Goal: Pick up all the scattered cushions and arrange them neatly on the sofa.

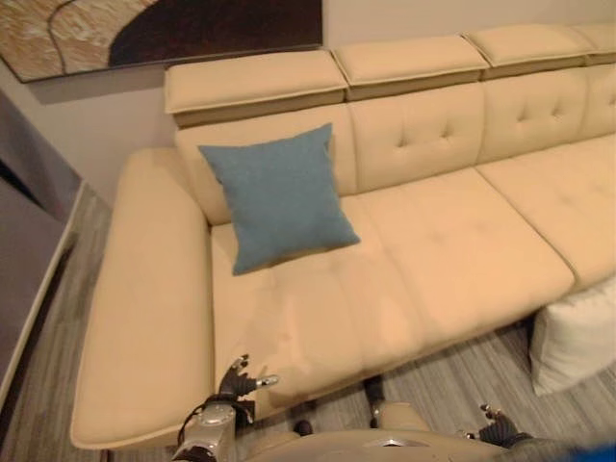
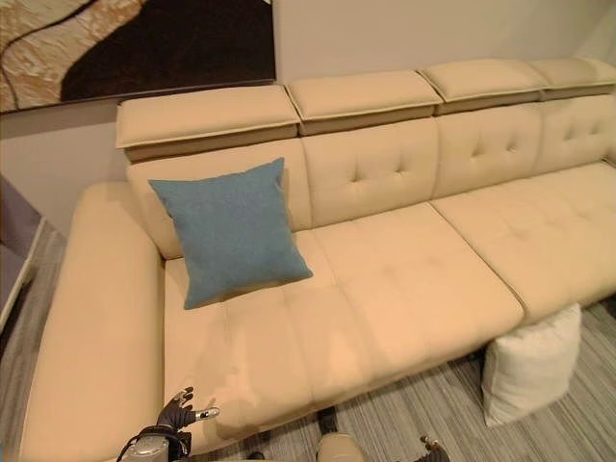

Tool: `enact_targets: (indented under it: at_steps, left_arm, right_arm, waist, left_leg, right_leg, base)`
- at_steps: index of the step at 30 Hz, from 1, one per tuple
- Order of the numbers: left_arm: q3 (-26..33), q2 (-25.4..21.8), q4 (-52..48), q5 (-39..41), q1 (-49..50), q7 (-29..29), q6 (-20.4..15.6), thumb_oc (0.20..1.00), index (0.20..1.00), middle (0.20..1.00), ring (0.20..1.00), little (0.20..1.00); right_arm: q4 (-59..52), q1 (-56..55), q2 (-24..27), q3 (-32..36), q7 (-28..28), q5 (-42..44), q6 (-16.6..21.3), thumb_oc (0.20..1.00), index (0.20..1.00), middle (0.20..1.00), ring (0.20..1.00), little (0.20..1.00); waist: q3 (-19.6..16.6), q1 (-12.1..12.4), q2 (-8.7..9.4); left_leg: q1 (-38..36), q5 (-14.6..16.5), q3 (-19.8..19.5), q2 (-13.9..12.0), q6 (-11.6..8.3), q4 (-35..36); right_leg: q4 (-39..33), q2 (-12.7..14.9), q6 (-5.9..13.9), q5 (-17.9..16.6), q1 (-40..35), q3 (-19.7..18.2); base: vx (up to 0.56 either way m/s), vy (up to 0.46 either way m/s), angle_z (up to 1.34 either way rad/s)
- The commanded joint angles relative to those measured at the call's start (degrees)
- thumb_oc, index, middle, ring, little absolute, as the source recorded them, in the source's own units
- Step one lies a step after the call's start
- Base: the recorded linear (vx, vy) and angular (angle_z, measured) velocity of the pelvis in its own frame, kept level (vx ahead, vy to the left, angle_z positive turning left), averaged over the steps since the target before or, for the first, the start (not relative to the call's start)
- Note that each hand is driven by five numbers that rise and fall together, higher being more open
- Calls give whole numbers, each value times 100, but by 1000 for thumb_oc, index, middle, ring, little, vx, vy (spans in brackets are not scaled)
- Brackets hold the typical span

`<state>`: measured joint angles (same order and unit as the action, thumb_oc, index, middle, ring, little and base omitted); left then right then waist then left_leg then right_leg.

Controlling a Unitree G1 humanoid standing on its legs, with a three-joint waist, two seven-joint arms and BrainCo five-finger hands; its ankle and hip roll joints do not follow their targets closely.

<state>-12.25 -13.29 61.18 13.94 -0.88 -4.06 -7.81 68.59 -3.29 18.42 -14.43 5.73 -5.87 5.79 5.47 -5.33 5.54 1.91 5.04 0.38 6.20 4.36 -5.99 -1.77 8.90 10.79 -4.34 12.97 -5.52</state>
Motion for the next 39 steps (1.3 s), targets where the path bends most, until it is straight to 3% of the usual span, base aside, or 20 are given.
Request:
enact_targets:
  at_steps: [1, 2, 6, 7, 8, 10, 12, 13, 14, 18, 20, 21, 23, 28, 31, 33, 35, 36, 37, 39]
  left_arm:
    - [179, -241, 53, -389, -77, 18, -58, 1000, 1000, 1000, 1000, 1000]
    - [180, -243, 53, -388, -78, 18, -58, 1000, 1000, 1000, 1000, 1000]
    - [201, -250, 236, -479, -22, 100, -2, 1000, 1000, 1000, 1000, 1000]
    - [227, -238, 257, -493, 21, 117, 20, 1000, 1000, 1000, 1000, 1000]
    - [226, -238, 256, -494, 22, 117, 20, 1000, 1000, 1000, 1000, 1000]
    - [298, -215, 298, -474, 42, 93, 43, 1000, 1000, 1000, 1000, 1000]
    - [326, -225, 298, -469, 46, 98, 54, 1000, 1000, 1000, 1000, 1000]
    - [315, -218, 331, -533, 8, 78, 47, 1000, 1000, 1000, 1000, 1000]
    - [245, -192, 303, -564, -44, 121, 38, 1000, 1000, 1000, 1000, 1000]
    - [162, -134, 275, -579, -101, 172, 51, 1000, 1000, 1000, 1000, 1000]
    - [-16, -32, 225, -637, -174, 166, 48, 1000, 1000, 1000, 1000, 1000]
    - [-15, -33, 225, -637, -175, 166, 48, 1000, 1000, 1000, 1000, 1000]
    - [-124, 44, 144, -617, -160, 140, 30, 1000, 1000, 1000, 1000, 1000]
    - [-293, 117, 196, -723, -268, 121, 44, 1000, 1000, 1000, 1000, 1000]
    - [-321, 108, 251, -817, -320, 120, 35, 1000, 1000, 1000, 1000, 1000]
    - [-321, 108, 251, -817, -320, 120, 35, 1000, 1000, 1000, 1000, 1000]
    - [-311, 56, 257, -752, -372, 106, 35, 1000, 1000, 1000, 1000, 1000]
    - [-284, 33, 249, -734, -370, 81, 31, 1000, 1000, 1000, 1000, 1000]
    - [-252, 17, 257, -755, -352, 79, 44, 1000, 1000, 1000, 1000, 1000]
    - [-176, -16, 339, -765, -354, 98, 53, 1000, 1000, 1000, 1000, 1000]
  right_arm:
    - [-39, 471, 193, 26, 40, 115, -45, 1000, 1000, 1000, 1000, 1000]
    - [-39, 473, 191, 26, 40, 115, -45, 1000, 1000, 1000, 1000, 1000]
    - [79, 394, 132, 150, 2, 203, -51, 1000, 1000, 1000, 1000, 1000]
    - [128, 367, 117, 183, 12, 194, -50, 1000, 1000, 1000, 1000, 1000]
    - [127, 365, 117, 184, 12, 193, -50, 1000, 1000, 1000, 1000, 1000]
    - [125, 368, 97, 207, 39, 154, -59, 1000, 1000, 1000, 1000, 1000]
    - [73, 393, 88, 166, 48, 177, -61, 1000, 1000, 1000, 1000, 1000]
    - [42, 432, 73, 155, 58, 216, -63, 1000, 1000, 1000, 1000, 1000]
    - [31, 433, 40, 119, 47, 311, -30, 1000, 1000, 1000, 1000, 1000]
    - [25, 404, 25, 56, 25, 421, -5, 1000, 1000, 1000, 1000, 1000]
    - [80, 380, 1, 29, 2, 544, -11, 1000, 1000, 1000, 1000, 1000]
    - [80, 381, 0, 29, 2, 543, -11, 1000, 1000, 1000, 1000, 1000]
    - [94, 341, 3, -4, -1, 566, 10, 1000, 1000, 1000, 1000, 1000]
    - [225, 342, -28, 87, -23, 746, -17, 1000, 1000, 1000, 1000, 1000]
    - [283, 386, -97, 85, -14, 740, -25, 1000, 1000, 1000, 1000, 1000]
    - [283, 386, -97, 85, -14, 740, -25, 1000, 1000, 1000, 1000, 1000]
    - [311, 416, -198, 135, 0, 787, -48, 1000, 1000, 1000, 1000, 1000]
    - [326, 402, -207, 144, 26, 763, -50, 1000, 1000, 1000, 1000, 1000]
    - [327, 385, -216, 160, 39, 740, -46, 1000, 1000, 1000, 1000, 1000]
    - [324, 362, -248, 209, 29, 705, -42, 1000, 1000, 1000, 1000, 1000]
  waist:
    - [305, 221, -241]
    - [296, 216, -233]
    - [243, 323, -351]
    - [133, 412, -391]
    - [153, 420, -387]
    - [70, 616, -444]
    - [20, 679, -331]
    - [0, 685, -287]
    - [1, 577, -187]
    - [61, 505, -140]
    - [186, 588, -130]
    - [171, 581, -125]
    - [227, 693, -115]
    - [185, 576, -156]
    - [211, 550, -180]
    - [214, 558, -180]
    - [293, 623, -201]
    - [338, 748, -242]
    - [327, 814, -278]
    - [280, 785, -270]
  left_leg:
    - [-287, -13, -202, -204, -521, 112]
    - [-273, -26, -205, -196, -519, 116]
    - [-207, -170, 107, -361, -408, 212]
    - [-140, -226, 268, -438, -417, 270]
    - [-169, -219, 274, -435, -417, 273]
    - [-83, -267, 571, -600, -437, 259]
    - [-38, -312, 792, -618, -517, 247]
    - [-39, -316, 920, -643, -544, 238]
    - [60, -282, 1014, -762, -643, -75]
    - [60, -251, 1067, -912, -714, -328]
    - [162, -314, 331, -731, -820, -627]
    - [177, -331, 326, -725, -819, -614]
    - [184, -228, -510, -359, -817, -620]
    - [54, -118, -353, -333, -657, -12]
    - [-65, -225, 50, -405, -568, 371]
    - [-72, -225, 57, -406, -568, 375]
    - [-158, -282, 265, -512, -525, 456]
    - [-203, -261, 402, -601, -540, 453]
    - [-210, -276, 522, -676, -554, 494]
    - [-319, -308, 710, -734, -573, 574]
  right_leg:
    - [862, -427, -68, -159, -26, 963]
    - [860, -418, -66, -166, -13, 964]
    - [1713, -395, -287, 395, -292, 1336]
    - [1668, -288, -328, 571, -593, 1617]
    - [1680, -285, -325, 585, -611, 1609]
    - [1837, 18, -340, 762, -913, 2257]
    - [1359, 17, -301, 720, -1171, 2430]
    - [1145, -41, -275, 693, -1219, 2399]
    - [716, -303, -350, 753, -1335, 2015]
    - [469, -498, -469, 748, -1482, 1794]
    - [344, -620, -515, 625, -1482, 1359]
    - [342, -615, -515, 620, -1465, 1364]
    - [231, -694, -481, 427, -1377, 972]
    - [164, -702, -299, 154, -1039, 486]
    - [289, -649, -132, -3, -761, 400]
    - [292, -651, -131, -2, -761, 393]
    - [657, -544, -106, 47, -594, 925]
    - [804, -272, -150, 126, -626, 1736]
    - [892, -101, -216, 188, -666, 2267]
    - [1030, -8, -274, 319, -799, 2817]
  base:
    - [-226, 86, -81]
    - [-253, 108, -91]
    - [-176, 46, -69]
    - [-140, -14, -62]
    - [-141, -43, -76]
    - [-144, -69, -88]
    - [-105, -110, -93]
    - [-103, -281, -152]
    - [-90, -305, -138]
    - [-51, -147, -45]
    - [-95, -62, -53]
    - [-95, -18, -58]
    - [-71, -35, -119]
    - [-70, 45, -82]
    - [-76, 106, -105]
    - [-34, 39, -103]
    - [-97, 21, -99]
    - [-115, -17, -13]
    - [-86, -32, -50]
    - [-49, -77, -133]
